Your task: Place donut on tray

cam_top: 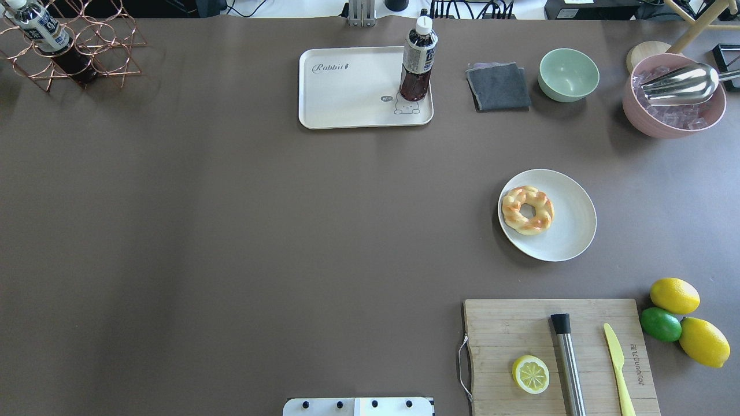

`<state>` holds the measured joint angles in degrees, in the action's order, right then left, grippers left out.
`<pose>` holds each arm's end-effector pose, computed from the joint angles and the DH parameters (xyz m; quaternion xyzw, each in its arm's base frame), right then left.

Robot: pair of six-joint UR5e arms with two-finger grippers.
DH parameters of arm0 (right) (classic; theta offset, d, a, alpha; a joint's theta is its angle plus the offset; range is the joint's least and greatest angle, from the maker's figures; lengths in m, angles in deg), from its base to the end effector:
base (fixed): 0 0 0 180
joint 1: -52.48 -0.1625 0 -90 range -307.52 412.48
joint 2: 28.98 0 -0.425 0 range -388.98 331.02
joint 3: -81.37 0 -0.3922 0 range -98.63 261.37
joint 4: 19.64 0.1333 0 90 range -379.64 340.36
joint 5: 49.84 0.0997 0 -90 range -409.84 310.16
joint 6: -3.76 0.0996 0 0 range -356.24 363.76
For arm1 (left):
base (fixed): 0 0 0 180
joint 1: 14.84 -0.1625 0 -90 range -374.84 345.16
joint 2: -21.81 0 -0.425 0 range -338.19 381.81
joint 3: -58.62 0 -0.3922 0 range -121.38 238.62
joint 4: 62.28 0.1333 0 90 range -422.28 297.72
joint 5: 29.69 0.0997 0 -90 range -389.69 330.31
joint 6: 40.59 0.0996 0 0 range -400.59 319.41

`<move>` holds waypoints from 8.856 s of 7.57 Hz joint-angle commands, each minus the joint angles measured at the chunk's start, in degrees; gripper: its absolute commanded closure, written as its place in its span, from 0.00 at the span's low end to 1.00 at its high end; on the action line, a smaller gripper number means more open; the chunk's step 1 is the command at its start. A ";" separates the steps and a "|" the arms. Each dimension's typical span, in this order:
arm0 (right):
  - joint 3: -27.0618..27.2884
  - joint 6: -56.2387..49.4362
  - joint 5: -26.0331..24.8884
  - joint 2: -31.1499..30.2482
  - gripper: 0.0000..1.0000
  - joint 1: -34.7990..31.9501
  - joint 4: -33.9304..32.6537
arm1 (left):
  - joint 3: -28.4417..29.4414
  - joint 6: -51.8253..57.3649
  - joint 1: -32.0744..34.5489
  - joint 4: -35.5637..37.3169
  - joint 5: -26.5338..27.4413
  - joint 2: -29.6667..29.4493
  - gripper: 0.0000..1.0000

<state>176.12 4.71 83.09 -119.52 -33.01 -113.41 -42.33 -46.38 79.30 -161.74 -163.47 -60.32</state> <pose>0.0269 -0.4910 0.6308 -0.0139 -0.3657 -0.0303 0.9301 -0.0964 -0.4406 0.6110 0.0960 0.3720 -0.0393 0.9224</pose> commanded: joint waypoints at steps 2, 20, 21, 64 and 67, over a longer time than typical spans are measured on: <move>0.09 -0.08 -0.04 0.11 0.00 -0.20 0.00 | 0.05 -0.18 -0.09 0.41 0.01 -4.15 0.02; 0.00 0.63 0.14 0.20 0.00 -2.23 0.00 | 2.95 -2.38 0.26 -3.98 -3.68 -3.48 0.02; 0.00 0.54 0.31 0.20 0.00 -2.23 0.00 | 2.95 -2.38 0.26 -4.07 -3.68 -3.48 0.02; 1.40 43.87 9.97 5.55 1.00 23.53 34.01 | 0.59 3.41 3.24 -10.05 -5.35 1.35 0.02; 3.33 49.53 9.63 9.14 1.00 23.35 34.01 | 0.41 -9.24 -2.43 -7.94 -8.69 -4.95 0.02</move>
<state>178.18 49.29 93.05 -112.79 -9.55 -79.41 -41.64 -45.84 81.20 -170.64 -170.39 -61.37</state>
